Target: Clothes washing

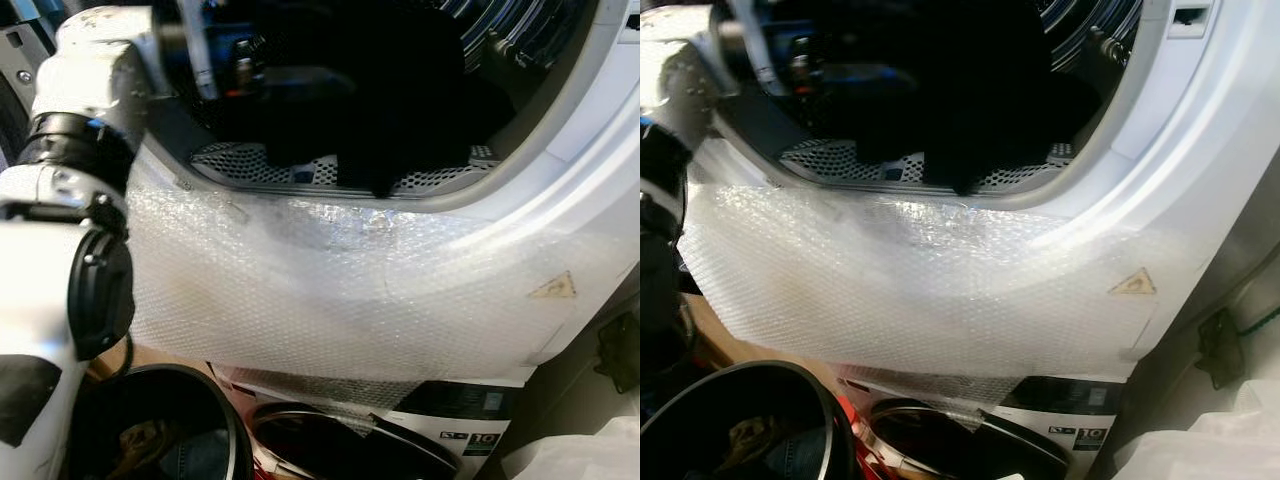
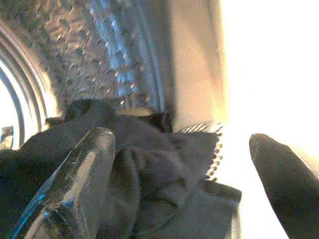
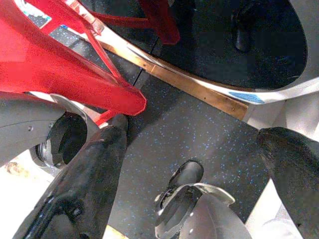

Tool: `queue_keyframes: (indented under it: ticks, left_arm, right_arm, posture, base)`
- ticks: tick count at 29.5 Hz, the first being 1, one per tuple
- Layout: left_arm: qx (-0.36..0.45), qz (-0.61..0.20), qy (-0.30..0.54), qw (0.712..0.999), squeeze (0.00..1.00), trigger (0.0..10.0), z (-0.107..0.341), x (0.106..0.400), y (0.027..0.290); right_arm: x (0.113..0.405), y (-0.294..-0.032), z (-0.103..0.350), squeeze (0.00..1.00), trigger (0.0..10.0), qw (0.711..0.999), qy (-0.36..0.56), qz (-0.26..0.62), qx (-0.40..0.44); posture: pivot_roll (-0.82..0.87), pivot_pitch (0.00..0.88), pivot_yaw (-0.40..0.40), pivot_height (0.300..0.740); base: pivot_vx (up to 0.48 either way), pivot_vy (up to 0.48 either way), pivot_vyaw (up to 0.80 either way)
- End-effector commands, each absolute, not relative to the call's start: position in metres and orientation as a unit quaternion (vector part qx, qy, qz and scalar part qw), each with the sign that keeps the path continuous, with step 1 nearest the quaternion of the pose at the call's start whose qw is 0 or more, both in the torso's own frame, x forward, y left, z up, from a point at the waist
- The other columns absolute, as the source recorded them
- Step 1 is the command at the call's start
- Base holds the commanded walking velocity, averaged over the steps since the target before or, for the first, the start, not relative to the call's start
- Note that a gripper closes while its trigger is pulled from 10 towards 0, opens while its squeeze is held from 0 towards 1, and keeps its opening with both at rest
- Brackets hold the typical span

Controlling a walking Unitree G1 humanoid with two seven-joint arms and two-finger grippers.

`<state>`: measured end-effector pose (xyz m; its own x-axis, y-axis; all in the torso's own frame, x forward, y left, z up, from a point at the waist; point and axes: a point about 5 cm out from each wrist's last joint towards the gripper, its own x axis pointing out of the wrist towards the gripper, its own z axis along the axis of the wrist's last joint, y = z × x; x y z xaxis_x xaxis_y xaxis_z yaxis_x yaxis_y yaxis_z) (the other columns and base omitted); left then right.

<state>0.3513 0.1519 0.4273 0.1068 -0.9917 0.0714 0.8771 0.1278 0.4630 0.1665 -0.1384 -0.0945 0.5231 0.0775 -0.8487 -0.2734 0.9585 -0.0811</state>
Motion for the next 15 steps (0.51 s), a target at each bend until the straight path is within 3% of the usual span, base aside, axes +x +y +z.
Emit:
queue_keyframes:
  ticks: [1,3,7,11,15]
  left_arm:
    - [0.157,-0.666,-0.200,0.701,1.00,10.0,0.437,0.335,0.162]
    - [0.142,-0.701,-0.192,0.672,1.00,10.0,0.434,0.314,0.169]
    - [0.140,-0.720,-0.175,0.656,1.00,10.0,0.428,0.301,0.173]
    - [0.116,-0.766,-0.112,0.623,1.00,10.0,0.409,0.276,0.175]
    - [0.125,-0.773,-0.032,0.622,1.00,10.0,0.380,0.265,0.175]
  right_arm:
    - [0.161,-0.132,-0.097,0.00,10.0,0.861,0.487,0.110,-0.101]
    - [0.162,-0.131,-0.097,0.00,10.0,0.860,0.486,0.114,-0.103]
    - [0.163,-0.131,-0.096,0.00,10.0,0.861,0.484,0.118,-0.106]
    - [0.171,-0.130,-0.093,0.00,10.0,0.863,0.478,0.119,-0.108]
    - [0.175,-0.129,-0.091,0.00,10.0,0.866,0.474,0.119,-0.108]
  posture:
    - [0.15,0.000,0.101,0.740]
    - [0.16,0.000,0.096,0.740]
    - [0.18,0.000,0.089,0.740]
    - [0.19,0.000,0.088,0.740]
    - [0.21,0.000,0.088,0.740]
  base:
    - [0.000,0.000,0.00]
    - [0.000,0.000,0.00]
    - [0.000,0.000,0.00]
    - [0.000,0.000,0.00]
    - [0.000,0.000,0.00]
